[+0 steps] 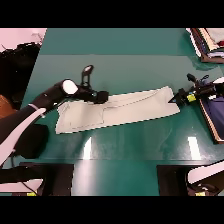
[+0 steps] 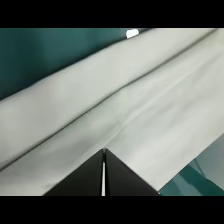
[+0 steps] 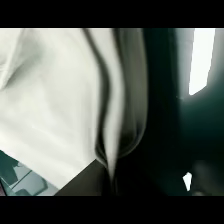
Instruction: Fold the shirts.
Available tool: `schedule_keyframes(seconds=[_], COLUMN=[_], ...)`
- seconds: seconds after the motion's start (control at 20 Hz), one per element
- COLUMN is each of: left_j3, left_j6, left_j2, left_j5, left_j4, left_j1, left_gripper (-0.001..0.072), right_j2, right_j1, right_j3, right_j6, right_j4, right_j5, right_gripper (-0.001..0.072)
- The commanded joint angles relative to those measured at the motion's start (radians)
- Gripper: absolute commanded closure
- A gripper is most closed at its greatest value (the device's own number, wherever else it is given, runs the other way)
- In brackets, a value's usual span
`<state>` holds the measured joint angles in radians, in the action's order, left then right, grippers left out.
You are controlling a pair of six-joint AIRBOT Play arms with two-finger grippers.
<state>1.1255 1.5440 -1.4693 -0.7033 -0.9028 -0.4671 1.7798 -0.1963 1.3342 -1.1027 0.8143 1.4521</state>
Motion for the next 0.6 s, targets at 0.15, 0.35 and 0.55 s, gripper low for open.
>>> schedule_keyframes(seconds=[0.15, 0.35, 0.55], left_j3=[0.183, 0.195, 0.193], left_j6=[0.001, 0.000, 0.000], left_j2=[-0.201, -0.241, -0.247], left_j5=[-0.021, -0.013, -0.024], left_j4=[0.019, 0.018, 0.020], left_j1=[-0.093, -0.100, -0.100], left_gripper=[0.0682, 0.0682, 0.0682], right_j2=[-0.227, -0.344, -0.367], right_j1=[0.048, 0.164, 0.284], right_j3=[0.003, 0.087, 0.211], right_j6=[0.067, 0.018, -0.020], right_j4=[-0.326, -0.333, -0.330], right_j5=[0.032, 0.014, 0.006], right_gripper=[0.0697, 0.0697, 0.0697])
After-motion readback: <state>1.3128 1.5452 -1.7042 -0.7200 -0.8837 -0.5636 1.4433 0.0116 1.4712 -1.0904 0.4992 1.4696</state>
